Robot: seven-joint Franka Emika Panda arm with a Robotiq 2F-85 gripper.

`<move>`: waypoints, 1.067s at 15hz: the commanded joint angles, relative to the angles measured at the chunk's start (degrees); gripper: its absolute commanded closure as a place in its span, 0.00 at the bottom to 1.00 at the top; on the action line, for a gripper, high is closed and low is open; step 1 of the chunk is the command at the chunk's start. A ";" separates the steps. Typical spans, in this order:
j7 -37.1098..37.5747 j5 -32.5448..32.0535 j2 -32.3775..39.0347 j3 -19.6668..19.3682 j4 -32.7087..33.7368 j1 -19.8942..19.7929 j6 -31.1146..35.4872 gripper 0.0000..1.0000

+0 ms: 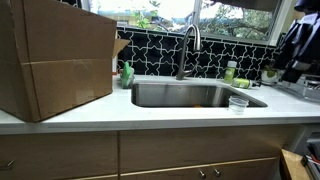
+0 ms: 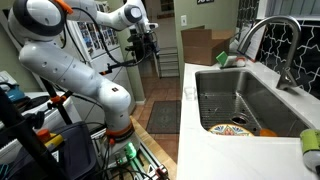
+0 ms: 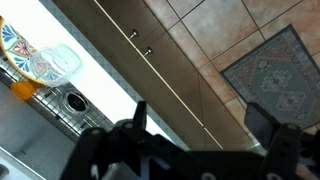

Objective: Place the pump bottle on the right upright

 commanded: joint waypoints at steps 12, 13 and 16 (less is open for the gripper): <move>1.09 -0.16 0.03 -1.49 0.18 -0.24 -0.18 0.00; 1.10 -0.16 0.03 -1.49 0.18 -0.24 -0.18 0.00; 1.10 -0.16 0.03 -1.49 0.18 -0.24 -0.18 0.00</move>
